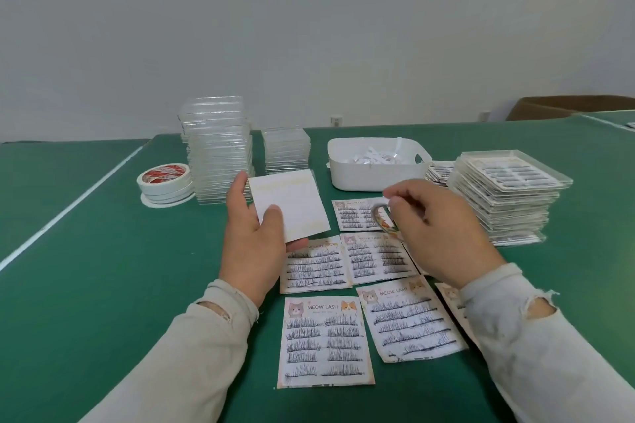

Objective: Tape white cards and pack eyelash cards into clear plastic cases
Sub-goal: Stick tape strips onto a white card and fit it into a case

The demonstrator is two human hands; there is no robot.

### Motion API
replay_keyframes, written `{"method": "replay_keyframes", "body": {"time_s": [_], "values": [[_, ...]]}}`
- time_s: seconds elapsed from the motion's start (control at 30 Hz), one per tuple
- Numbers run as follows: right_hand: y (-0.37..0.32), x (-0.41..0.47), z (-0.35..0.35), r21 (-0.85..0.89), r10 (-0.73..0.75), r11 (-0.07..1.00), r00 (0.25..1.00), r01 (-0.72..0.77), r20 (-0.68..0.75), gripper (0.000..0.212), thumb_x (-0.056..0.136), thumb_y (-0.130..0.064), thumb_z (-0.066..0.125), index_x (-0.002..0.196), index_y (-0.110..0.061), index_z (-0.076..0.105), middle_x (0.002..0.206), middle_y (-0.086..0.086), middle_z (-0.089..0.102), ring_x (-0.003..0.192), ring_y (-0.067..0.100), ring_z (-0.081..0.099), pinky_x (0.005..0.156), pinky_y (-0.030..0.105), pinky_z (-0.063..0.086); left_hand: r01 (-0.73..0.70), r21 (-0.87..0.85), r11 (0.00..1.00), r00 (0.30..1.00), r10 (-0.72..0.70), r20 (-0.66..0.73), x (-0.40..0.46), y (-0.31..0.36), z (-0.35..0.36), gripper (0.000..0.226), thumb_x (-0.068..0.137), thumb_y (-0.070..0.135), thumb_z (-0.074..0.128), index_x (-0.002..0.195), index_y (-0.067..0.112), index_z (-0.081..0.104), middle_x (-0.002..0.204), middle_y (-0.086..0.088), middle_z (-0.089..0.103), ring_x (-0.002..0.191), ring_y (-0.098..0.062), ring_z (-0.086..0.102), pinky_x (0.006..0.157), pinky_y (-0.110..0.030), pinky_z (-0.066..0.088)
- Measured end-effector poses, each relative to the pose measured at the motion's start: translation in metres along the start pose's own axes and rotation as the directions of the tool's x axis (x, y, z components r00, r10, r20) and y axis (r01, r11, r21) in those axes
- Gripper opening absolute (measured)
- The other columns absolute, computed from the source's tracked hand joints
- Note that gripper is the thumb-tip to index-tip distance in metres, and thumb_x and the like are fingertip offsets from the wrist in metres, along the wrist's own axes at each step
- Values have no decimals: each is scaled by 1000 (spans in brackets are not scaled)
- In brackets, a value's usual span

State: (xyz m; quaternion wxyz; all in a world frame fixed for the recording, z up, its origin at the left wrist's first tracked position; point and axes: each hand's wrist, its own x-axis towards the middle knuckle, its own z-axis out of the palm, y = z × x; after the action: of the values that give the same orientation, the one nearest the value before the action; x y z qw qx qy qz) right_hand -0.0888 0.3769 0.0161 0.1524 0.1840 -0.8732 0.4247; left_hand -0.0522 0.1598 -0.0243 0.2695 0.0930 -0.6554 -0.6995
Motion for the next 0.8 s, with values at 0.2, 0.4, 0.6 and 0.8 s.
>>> {"method": "replay_keyframes", "body": {"time_s": [0.2,0.4,0.6,0.8], "values": [[-36,27,-4,625,58,734,942,-265,331,25,99,0,48,94,-12,69,65,4,60,46,12,44,38,22,33,-105,110,988,994,101,49,-2,1,3,43,100,-3,44,106,33,67,112,10,69,83,2,68,66,-19,57],[-23,21,30,633,98,495,762,-595,640,23,98,2,43,97,-8,64,64,8,52,38,9,30,33,14,22,-112,142,983,992,102,78,-5,9,4,30,91,8,53,77,21,76,77,14,73,69,-1,59,64,-12,47],[-15,17,32,592,122,532,747,-605,654,22,99,3,44,96,-7,63,62,8,51,37,8,28,32,14,22,-152,64,986,976,139,170,-7,9,6,33,88,30,65,67,4,66,60,3,56,58,-7,48,57,-18,42],[-15,12,30,510,99,727,806,-459,584,12,98,-10,57,98,-7,68,67,6,59,38,8,34,35,16,25,-240,190,952,964,211,159,-8,5,7,24,95,12,68,73,20,74,74,13,72,71,2,62,71,-12,48]]}}
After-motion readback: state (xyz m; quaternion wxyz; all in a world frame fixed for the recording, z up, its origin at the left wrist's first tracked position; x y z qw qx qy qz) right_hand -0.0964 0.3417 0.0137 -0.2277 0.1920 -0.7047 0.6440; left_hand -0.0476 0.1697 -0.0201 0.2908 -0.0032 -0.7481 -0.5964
